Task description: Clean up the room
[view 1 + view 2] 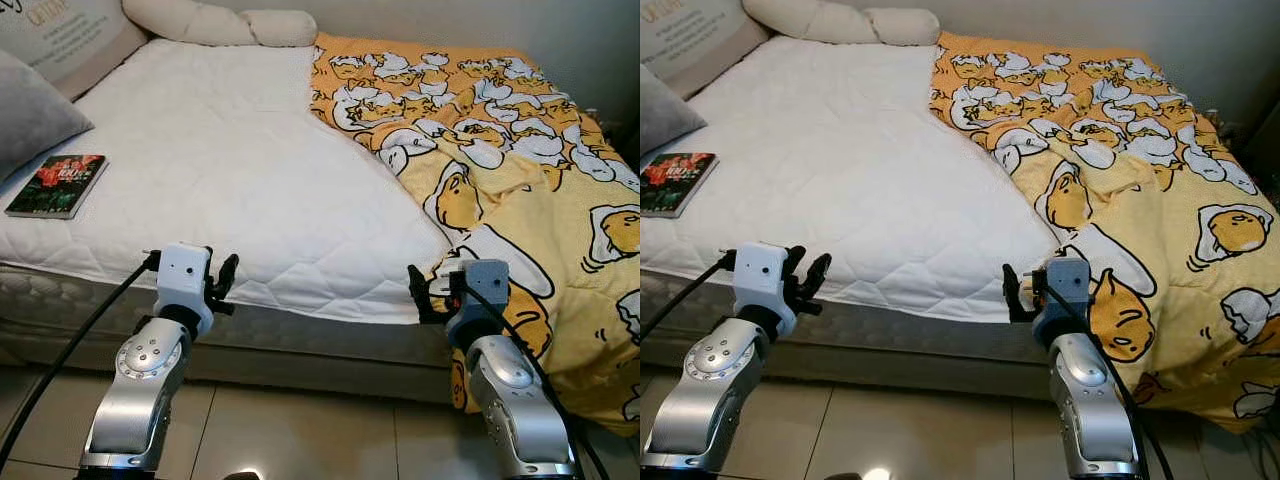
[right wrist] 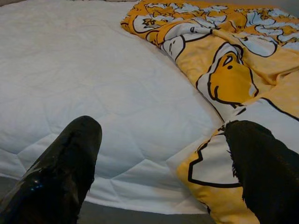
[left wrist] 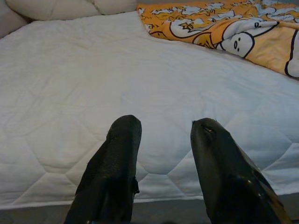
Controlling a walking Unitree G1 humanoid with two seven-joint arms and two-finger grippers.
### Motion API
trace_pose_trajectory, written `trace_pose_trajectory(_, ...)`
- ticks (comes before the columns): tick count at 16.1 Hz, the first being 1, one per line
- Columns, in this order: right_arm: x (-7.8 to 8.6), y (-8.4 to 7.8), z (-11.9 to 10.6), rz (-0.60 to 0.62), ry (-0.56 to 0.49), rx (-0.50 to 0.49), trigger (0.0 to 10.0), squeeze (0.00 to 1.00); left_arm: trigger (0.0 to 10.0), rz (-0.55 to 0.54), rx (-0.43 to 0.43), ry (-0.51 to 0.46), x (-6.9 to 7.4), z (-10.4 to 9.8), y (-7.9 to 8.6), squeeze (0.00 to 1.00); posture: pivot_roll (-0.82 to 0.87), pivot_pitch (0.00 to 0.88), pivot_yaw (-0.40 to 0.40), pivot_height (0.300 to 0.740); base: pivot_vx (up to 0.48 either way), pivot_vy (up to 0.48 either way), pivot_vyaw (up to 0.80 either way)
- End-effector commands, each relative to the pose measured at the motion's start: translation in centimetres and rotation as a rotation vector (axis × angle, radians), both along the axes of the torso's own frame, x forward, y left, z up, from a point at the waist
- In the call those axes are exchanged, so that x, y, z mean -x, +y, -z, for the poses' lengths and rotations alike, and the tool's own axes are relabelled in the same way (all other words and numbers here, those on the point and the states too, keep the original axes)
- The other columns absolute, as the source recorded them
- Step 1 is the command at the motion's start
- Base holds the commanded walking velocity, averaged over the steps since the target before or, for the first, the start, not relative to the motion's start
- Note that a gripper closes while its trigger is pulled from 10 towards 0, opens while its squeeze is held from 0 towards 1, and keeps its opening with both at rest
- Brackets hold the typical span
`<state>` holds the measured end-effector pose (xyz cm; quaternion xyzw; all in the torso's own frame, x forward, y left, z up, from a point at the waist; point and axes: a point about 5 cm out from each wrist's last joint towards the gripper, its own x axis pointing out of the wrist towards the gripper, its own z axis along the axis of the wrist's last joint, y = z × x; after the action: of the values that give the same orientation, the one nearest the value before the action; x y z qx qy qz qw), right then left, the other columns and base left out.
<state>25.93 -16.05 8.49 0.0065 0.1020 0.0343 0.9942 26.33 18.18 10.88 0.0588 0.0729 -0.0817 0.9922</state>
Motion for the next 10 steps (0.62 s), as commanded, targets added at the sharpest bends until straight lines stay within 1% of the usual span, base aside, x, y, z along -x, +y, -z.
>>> trace_pose_trajectory(1,-0.33,-0.34,-0.36,0.019,-0.002,-0.024,10.0,0.0,10.0,0.001,0.011,-0.005,-0.09,-0.25,0.09,0.0,0.04,0.0,-0.021,0.74,0.0,0.0,0.0)
trace_pose_trajectory(3,-0.37,-0.42,-0.37,0.018,-0.002,-0.02,10.0,0.0,10.0,0.005,0.01,-0.006,-0.09,-0.27,0.06,0.0,0.04,0.0,-0.022,0.74,0.0,0.0,-0.58)
trace_pose_trajectory(7,-0.37,-0.31,-0.39,0.011,0.0,-0.008,10.0,0.0,10.0,0.007,0.012,-0.005,-0.08,-0.25,0.02,0.0,0.04,0.0,-0.023,0.74,0.0,0.0,-0.73)
trace_pose_trajectory(10,-0.46,-0.25,-0.46,0.001,-0.006,0.001,10.0,0.0,10.0,0.006,0.013,-0.006,-0.18,-0.32,0.01,0.0,0.04,0.0,-0.021,0.74,0.0,0.0,0.0)
